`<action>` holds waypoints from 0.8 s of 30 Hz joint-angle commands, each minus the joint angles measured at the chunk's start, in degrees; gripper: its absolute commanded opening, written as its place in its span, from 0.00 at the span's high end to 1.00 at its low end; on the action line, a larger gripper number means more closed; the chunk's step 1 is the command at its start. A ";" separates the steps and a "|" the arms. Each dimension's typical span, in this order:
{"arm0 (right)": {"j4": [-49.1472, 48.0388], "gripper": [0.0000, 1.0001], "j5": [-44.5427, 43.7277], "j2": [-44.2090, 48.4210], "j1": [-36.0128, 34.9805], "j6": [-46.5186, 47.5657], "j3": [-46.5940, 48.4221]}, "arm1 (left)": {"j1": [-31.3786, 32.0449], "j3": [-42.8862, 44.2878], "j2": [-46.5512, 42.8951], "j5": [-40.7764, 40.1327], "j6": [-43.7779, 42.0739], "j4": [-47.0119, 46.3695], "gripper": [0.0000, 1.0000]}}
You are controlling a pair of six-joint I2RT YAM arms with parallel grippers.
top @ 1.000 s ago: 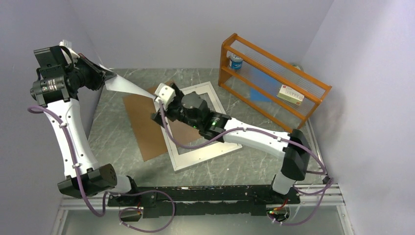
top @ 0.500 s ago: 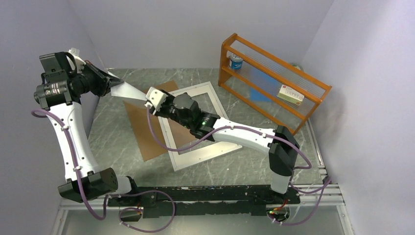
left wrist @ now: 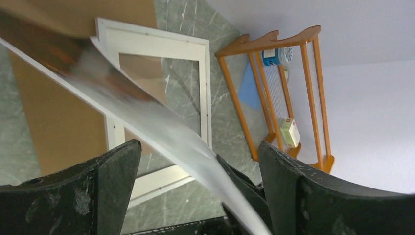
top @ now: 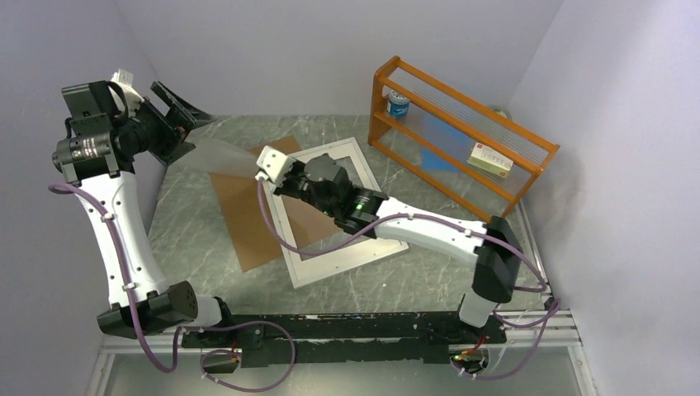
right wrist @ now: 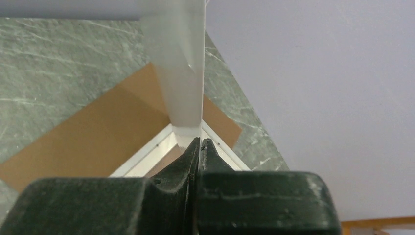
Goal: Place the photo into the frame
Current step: Turn over the photo from the photo frame.
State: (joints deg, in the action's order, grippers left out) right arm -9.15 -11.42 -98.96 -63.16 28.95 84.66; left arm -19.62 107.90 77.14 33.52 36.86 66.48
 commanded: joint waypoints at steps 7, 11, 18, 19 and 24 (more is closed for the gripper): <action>21.58 1.00 13.60 13.75 7.89 -5.62 6.99 | 0.24 3.33 -1.90 7.35 -12.22 -18.90 0.06; 31.94 1.00 20.02 14.89 11.91 -7.97 12.76 | 0.25 -0.56 -3.34 16.38 -14.30 -29.01 0.05; 48.46 1.00 23.17 15.07 15.43 -8.34 20.59 | 1.74 -11.10 -6.21 30.38 -10.26 -44.55 0.05; 50.36 1.00 23.41 15.09 15.85 -7.97 21.38 | 2.80 -13.19 -7.07 31.72 -9.79 -47.77 0.05; 55.43 1.00 28.18 15.77 18.32 -6.99 22.72 | 10.13 -18.61 -9.31 35.40 -14.85 -47.53 0.05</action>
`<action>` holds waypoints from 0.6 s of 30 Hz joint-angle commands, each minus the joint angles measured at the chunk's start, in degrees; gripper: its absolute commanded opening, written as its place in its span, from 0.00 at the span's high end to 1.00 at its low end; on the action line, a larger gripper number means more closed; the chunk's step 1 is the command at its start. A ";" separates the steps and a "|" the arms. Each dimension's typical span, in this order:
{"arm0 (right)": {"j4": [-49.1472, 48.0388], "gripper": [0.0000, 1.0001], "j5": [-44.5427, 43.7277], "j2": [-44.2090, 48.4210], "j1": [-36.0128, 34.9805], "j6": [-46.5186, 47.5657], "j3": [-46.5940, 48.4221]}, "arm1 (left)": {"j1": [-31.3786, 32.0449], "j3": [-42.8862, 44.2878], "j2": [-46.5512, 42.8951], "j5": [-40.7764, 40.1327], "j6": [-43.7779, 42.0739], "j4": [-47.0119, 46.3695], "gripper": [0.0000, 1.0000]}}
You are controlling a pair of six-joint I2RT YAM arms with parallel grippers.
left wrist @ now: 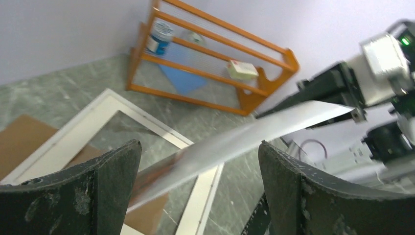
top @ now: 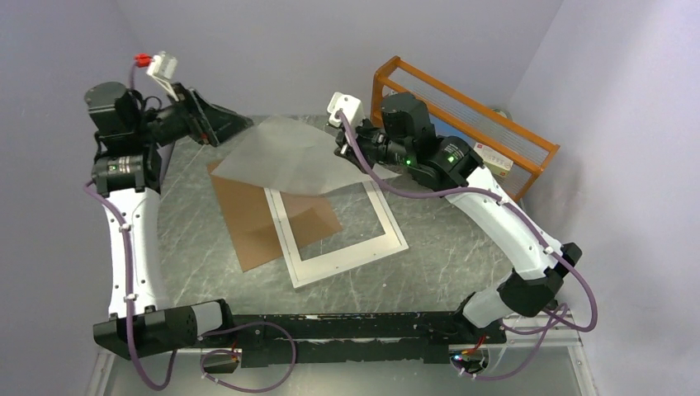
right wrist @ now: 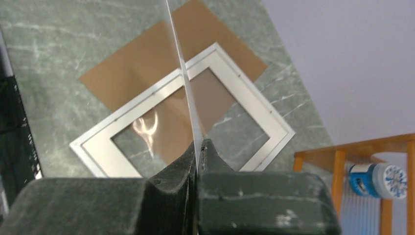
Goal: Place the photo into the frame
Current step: Turn over the photo from the photo frame.
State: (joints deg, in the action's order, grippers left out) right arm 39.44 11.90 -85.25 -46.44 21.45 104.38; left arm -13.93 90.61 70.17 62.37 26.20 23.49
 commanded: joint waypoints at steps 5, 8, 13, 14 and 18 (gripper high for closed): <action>10.17 1.00 9.56 2.73 1.55 0.63 4.63 | 8.66 -0.71 -0.90 3.11 -15.28 6.07 0.05; 11.02 1.00 11.62 3.57 1.60 0.78 4.35 | 9.62 -1.32 -0.75 4.63 -18.26 7.06 0.05; 12.12 1.00 13.93 4.61 1.65 1.22 5.24 | 10.24 -5.15 -2.61 4.85 -22.69 5.78 0.07; 12.26 1.00 14.26 4.82 1.56 1.42 5.52 | 10.24 -4.74 -2.48 6.78 -23.69 6.70 0.08; 12.32 1.00 15.92 5.78 1.61 1.44 6.49 | 10.94 -2.56 -1.18 11.91 -29.00 12.66 0.18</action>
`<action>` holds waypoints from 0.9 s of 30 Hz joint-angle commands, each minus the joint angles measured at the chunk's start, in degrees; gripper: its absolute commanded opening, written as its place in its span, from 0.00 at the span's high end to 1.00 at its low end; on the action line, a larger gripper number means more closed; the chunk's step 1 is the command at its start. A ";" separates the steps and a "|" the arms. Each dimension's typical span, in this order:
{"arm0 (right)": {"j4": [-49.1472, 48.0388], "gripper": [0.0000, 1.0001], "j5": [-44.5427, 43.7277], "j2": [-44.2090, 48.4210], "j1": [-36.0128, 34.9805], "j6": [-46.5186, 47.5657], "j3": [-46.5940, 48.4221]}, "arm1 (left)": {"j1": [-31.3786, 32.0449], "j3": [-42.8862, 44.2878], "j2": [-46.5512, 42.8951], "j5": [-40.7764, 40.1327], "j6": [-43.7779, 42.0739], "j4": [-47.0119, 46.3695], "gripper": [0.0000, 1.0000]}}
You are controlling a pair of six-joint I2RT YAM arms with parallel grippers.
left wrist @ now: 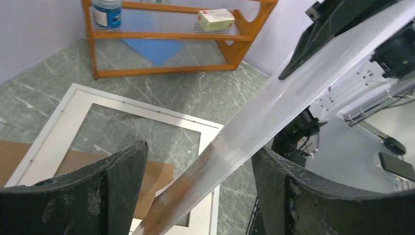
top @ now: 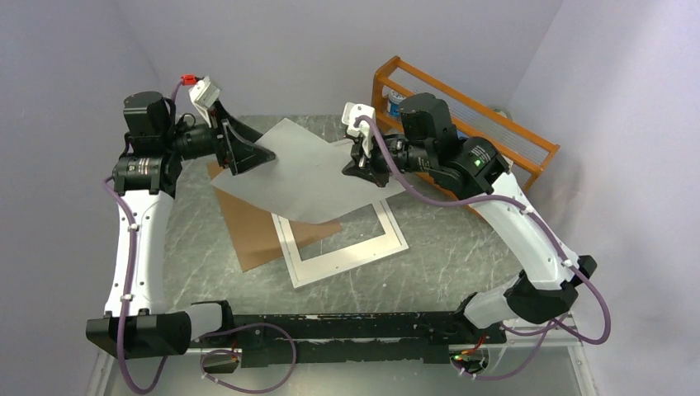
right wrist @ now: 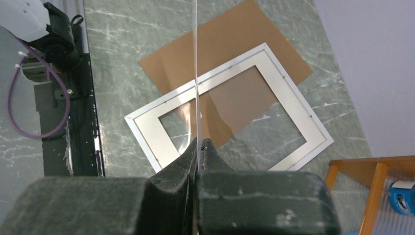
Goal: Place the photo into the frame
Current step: Turn over the photo from the photo frame.
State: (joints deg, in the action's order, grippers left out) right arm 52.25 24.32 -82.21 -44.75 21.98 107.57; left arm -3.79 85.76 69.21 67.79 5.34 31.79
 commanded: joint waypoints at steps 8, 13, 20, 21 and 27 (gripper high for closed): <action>-0.31 1.00 3.99 4.19 -0.10 1.97 2.19 | 1.51 6.36 -0.37 5.71 -20.31 18.88 0.57; -0.48 1.00 4.23 4.23 -0.09 2.63 2.00 | 1.53 7.77 -0.93 2.75 -24.27 23.58 0.95; -2.55 0.24 -1.16 2.27 -0.01 -0.25 2.21 | 1.52 8.20 -1.69 1.50 -24.15 22.25 0.98; -3.56 0.09 -2.67 2.31 0.22 -0.94 1.60 | 1.47 7.78 -1.94 -0.13 -23.04 21.12 0.98; -16.45 0.01 -16.16 5.51 2.73 -6.62 -7.62 | 1.52 3.76 -0.34 -16.12 -10.71 11.47 0.97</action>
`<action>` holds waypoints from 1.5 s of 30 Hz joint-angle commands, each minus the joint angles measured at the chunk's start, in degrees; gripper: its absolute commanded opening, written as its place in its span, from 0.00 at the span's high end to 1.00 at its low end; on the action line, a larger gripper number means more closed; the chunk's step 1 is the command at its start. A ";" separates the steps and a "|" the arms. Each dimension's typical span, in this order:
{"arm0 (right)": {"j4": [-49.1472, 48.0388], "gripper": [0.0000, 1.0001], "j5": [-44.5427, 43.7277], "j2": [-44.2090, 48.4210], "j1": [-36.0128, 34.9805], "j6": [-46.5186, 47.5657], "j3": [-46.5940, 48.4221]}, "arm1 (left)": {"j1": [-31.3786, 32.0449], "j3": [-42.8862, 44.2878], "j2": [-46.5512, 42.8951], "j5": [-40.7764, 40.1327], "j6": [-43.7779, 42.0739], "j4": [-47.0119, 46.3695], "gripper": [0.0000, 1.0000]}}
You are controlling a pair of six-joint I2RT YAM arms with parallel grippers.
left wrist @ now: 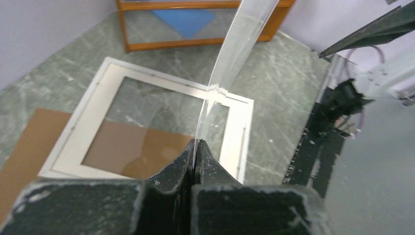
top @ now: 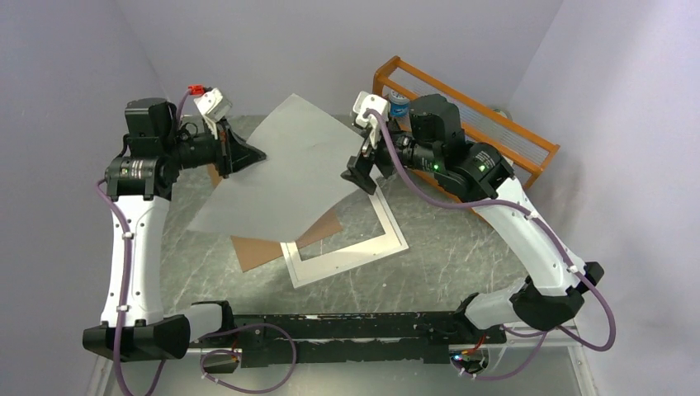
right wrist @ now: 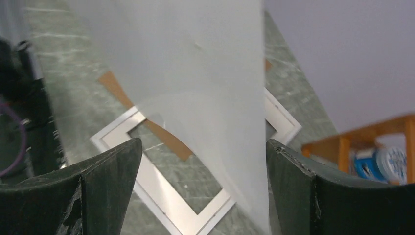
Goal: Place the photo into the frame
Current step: Turn over the photo from the photo frame.
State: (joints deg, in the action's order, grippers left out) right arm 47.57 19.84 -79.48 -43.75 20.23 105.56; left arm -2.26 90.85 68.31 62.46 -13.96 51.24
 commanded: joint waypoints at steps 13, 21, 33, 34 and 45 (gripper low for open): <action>-25.13 0.07 -39.19 5.23 13.33 -32.81 -25.69 | 0.06 -5.46 6.40 -24.17 60.86 -25.09 0.97; -18.68 0.15 -36.24 0.36 21.39 -46.02 -38.44 | 1.92 -16.04 5.31 -28.55 83.33 -41.62 0.98; -16.58 0.38 -36.52 -10.51 22.56 -50.22 -44.73 | 12.38 -17.97 10.24 -35.25 89.89 -45.52 0.98; -16.54 0.39 -36.51 -11.38 22.52 -50.08 -44.66 | 13.20 -16.85 10.93 -36.05 89.35 -44.51 0.97; -18.58 0.41 -29.86 -18.03 21.58 -51.52 -47.51 | 16.59 -18.84 11.40 -41.89 95.94 -44.52 0.98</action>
State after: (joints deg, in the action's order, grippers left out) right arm 30.52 -14.09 -96.90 -21.78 -28.88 59.70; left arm 13.91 72.34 81.17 23.49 77.93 9.30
